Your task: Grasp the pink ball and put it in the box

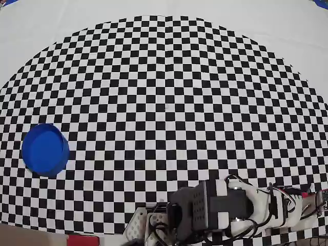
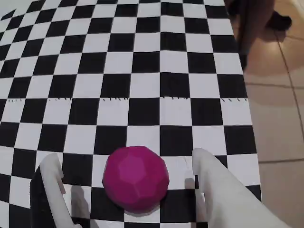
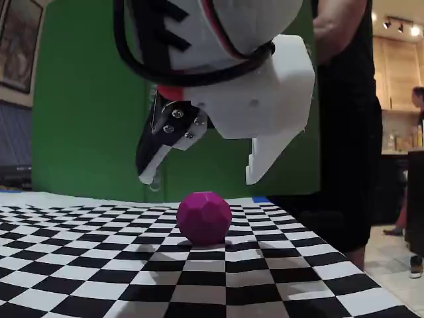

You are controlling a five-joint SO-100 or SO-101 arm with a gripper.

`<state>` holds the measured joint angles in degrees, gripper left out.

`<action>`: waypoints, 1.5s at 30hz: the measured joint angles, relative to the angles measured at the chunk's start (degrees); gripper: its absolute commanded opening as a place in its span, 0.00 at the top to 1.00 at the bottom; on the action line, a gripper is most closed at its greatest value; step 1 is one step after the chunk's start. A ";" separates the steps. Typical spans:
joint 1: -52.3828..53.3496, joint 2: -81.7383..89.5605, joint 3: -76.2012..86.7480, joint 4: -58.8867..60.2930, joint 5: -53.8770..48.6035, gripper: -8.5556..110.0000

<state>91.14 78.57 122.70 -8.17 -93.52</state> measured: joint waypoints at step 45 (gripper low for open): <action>-0.44 -7.56 -3.60 -1.58 -0.53 0.65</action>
<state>90.70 71.02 119.09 -9.76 -94.04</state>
